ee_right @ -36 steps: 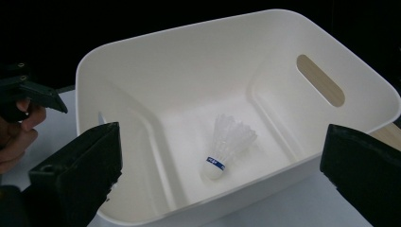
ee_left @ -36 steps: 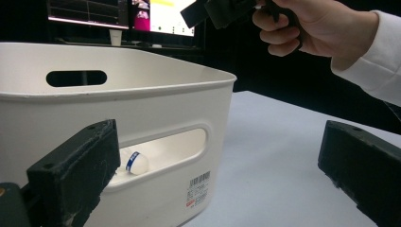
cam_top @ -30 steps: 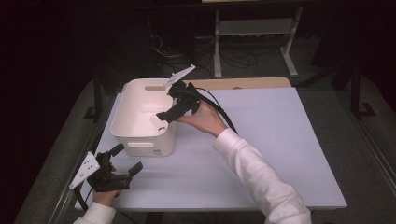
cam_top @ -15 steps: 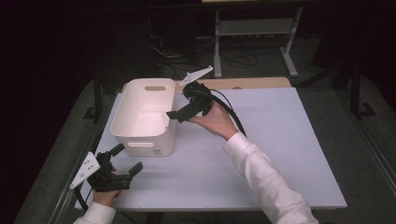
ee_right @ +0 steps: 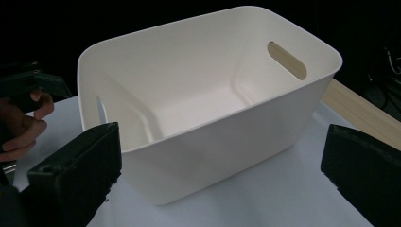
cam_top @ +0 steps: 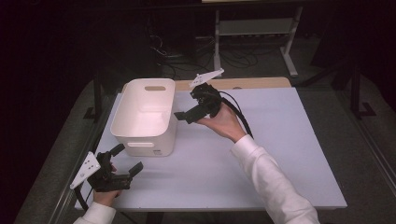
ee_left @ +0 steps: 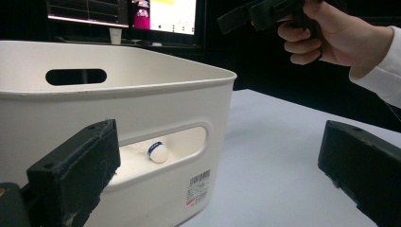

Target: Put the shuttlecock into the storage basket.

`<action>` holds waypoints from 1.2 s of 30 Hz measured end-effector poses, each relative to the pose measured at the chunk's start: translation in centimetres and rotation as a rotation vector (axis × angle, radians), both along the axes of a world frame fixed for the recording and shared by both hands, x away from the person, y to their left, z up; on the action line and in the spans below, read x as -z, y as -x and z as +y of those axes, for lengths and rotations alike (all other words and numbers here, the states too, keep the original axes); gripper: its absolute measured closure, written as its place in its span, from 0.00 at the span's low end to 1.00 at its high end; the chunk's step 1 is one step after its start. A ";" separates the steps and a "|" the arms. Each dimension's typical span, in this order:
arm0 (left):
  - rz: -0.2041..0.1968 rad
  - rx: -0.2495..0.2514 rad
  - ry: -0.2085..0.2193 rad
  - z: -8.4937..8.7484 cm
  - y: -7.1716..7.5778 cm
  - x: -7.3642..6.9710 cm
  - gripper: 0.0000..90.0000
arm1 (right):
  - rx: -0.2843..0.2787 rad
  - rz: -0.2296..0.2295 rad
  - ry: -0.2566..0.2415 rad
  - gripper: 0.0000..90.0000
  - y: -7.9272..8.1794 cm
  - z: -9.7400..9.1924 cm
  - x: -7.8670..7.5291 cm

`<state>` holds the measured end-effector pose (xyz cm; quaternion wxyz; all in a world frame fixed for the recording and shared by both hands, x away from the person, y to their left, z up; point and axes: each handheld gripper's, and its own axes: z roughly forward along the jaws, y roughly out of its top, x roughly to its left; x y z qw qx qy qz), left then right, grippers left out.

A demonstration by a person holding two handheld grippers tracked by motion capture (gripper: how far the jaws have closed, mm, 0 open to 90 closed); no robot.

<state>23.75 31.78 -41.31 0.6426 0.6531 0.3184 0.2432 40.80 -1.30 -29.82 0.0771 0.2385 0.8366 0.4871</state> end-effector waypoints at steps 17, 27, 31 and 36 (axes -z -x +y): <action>0.001 -0.002 -0.007 0.0 0.0 0.0 0.00 | 0.033 -0.019 -0.012 0.00 0.6 -2.8 1.1; 0.002 -0.002 -0.006 -0.1 0.0 0.0 0.00 | 0.061 -0.019 -0.026 0.00 1.1 -4.5 1.9; 0.006 -0.004 -0.018 0.0 0.0 0.0 0.00 | 0.071 -0.011 -0.039 0.00 1.1 -5.3 2.4; 0.003 -0.003 -0.020 0.0 -0.1 0.0 0.00 | 0.088 -0.011 -0.055 0.00 1.2 -6.4 3.0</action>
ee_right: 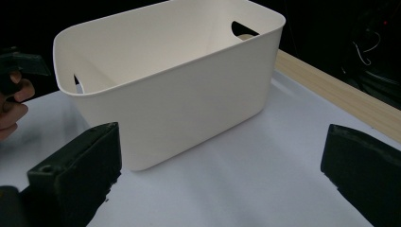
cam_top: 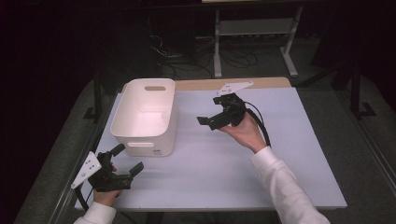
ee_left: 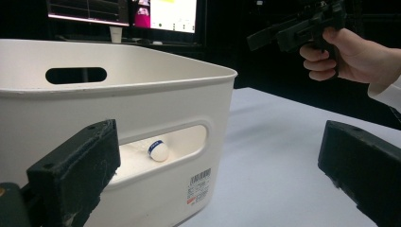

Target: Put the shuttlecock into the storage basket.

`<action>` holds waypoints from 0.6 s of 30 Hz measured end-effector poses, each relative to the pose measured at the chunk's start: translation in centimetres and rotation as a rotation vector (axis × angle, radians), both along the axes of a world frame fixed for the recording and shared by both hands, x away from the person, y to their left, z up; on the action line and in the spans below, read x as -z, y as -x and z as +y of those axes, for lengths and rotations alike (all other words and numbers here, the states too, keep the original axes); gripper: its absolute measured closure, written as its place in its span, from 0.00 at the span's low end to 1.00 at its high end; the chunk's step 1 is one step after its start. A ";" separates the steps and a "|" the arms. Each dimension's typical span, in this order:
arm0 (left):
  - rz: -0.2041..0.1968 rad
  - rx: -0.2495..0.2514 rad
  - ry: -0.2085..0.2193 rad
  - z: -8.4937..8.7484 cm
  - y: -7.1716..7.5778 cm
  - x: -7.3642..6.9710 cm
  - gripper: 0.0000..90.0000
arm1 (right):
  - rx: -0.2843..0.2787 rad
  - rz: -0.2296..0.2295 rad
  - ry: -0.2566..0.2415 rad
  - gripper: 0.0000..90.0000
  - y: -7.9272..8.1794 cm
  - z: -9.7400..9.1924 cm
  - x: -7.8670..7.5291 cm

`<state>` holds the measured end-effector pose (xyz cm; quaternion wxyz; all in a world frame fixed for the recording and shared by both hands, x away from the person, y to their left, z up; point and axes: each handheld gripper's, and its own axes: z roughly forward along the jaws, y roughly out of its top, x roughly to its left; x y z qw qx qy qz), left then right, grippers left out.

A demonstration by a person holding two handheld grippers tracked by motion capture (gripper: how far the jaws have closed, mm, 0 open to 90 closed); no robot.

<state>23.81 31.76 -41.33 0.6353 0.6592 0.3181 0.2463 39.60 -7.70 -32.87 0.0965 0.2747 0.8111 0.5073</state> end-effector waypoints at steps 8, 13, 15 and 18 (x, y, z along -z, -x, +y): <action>-0.002 -0.001 0.011 -0.2 0.0 0.0 0.00 | 0.014 0.005 -0.004 0.00 0.4 -1.1 0.6; -0.003 -0.001 0.010 -0.1 0.0 0.0 0.00 | 0.022 0.003 0.004 0.00 0.8 -1.8 1.0; -0.003 -0.001 0.011 -0.1 0.0 0.0 0.00 | 0.029 0.004 0.010 0.00 0.9 -2.1 1.1; -0.003 -0.001 0.009 -0.1 0.0 0.0 0.00 | 0.035 -0.009 0.011 0.00 1.1 -2.4 1.4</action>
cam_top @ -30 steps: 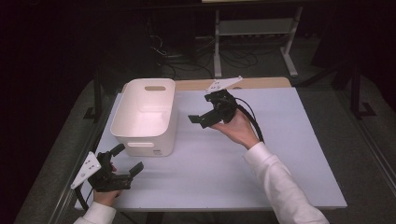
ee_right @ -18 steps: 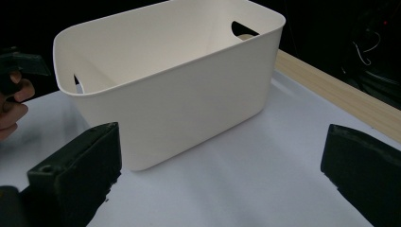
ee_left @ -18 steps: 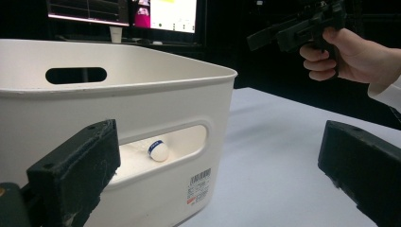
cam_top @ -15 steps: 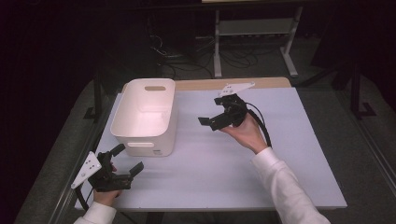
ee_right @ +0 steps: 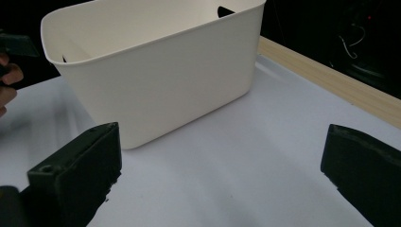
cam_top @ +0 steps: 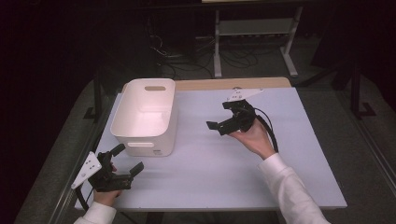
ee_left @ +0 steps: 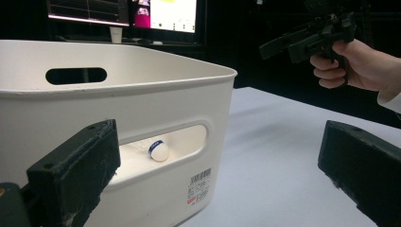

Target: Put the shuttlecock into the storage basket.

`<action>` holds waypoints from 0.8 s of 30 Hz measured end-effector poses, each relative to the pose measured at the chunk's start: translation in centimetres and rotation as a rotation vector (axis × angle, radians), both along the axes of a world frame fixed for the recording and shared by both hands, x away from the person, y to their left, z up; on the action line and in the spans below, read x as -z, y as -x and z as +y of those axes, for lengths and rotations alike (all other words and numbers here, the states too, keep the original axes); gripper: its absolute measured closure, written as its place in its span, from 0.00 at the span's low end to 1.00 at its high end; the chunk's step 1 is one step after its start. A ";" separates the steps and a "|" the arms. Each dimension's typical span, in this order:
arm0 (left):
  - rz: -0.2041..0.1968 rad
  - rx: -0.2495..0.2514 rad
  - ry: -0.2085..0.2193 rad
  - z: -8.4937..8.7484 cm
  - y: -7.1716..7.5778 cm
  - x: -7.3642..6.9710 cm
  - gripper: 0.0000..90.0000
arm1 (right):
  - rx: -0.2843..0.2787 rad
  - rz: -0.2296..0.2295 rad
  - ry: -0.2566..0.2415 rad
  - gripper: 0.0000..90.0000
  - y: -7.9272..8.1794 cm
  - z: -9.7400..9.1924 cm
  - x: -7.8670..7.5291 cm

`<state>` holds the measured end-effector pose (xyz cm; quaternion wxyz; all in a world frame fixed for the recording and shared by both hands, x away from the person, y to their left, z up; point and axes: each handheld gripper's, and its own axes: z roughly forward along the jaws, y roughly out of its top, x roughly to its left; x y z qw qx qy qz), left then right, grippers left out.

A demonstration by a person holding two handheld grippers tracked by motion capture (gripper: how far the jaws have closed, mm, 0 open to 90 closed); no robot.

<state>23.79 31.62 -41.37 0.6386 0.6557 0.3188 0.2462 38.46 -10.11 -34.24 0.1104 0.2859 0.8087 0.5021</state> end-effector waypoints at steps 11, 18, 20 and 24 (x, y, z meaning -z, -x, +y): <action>-0.001 -0.003 0.000 0.0 0.0 0.0 0.00 | 0.006 -0.013 -0.018 0.00 1.0 -1.2 0.5; 0.001 -0.001 -0.003 0.0 0.0 0.0 0.00 | 0.025 -0.013 -0.040 0.00 1.5 -2.3 0.5; 0.002 -0.002 -0.002 0.0 0.0 0.0 0.00 | 0.027 -0.016 -0.041 0.00 1.6 -2.6 0.5; 0.004 -0.003 -0.004 0.0 0.0 0.0 0.00 | 0.035 -0.016 -0.049 0.00 2.0 -3.1 0.7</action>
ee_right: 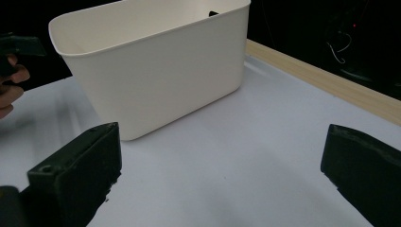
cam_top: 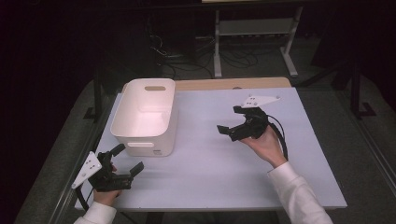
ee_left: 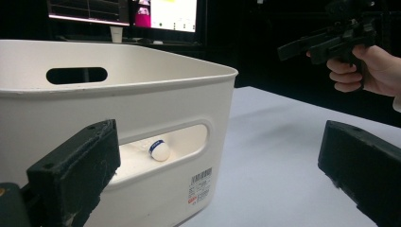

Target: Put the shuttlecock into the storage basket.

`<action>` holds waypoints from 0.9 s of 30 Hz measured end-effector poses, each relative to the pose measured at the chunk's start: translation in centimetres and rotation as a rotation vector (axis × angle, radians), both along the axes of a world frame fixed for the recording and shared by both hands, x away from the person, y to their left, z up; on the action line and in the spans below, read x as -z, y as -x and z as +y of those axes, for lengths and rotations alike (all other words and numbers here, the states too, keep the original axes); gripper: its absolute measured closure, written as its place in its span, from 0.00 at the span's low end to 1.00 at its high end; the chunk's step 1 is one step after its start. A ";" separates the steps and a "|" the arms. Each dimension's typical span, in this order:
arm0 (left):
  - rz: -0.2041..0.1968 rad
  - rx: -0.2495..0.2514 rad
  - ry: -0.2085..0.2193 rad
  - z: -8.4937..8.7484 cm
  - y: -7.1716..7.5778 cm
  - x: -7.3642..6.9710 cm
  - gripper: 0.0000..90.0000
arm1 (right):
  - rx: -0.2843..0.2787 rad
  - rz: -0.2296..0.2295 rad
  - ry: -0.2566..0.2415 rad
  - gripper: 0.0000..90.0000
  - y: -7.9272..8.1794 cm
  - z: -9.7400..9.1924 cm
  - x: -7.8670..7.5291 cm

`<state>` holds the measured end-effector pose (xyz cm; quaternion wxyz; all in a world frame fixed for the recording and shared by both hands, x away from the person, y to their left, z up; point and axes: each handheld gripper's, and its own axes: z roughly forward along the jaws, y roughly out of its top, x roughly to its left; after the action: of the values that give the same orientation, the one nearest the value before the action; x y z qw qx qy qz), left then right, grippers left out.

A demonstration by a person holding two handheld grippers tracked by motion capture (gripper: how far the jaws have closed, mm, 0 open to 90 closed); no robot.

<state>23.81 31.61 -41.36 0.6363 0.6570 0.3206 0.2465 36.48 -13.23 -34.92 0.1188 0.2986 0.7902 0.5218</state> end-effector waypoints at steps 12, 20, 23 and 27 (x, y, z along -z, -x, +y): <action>-0.002 -0.001 0.002 0.0 0.0 0.0 0.00 | 0.021 0.004 0.002 0.00 0.9 -1.7 0.9; -0.006 -0.003 0.004 0.0 0.0 0.0 0.00 | 0.045 -0.005 -0.003 0.00 1.4 -3.1 1.3; -0.006 -0.004 0.002 0.0 0.0 0.0 0.00 | 0.056 -0.002 -0.008 0.00 1.6 -3.6 1.5; -0.002 -0.005 0.001 0.0 0.0 0.0 0.00 | 0.077 0.000 -0.015 0.00 2.1 -4.3 1.9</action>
<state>23.79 31.58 -41.35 0.6362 0.6558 0.3216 0.2486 34.41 -17.54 -36.80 0.1365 0.3295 0.7742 0.5228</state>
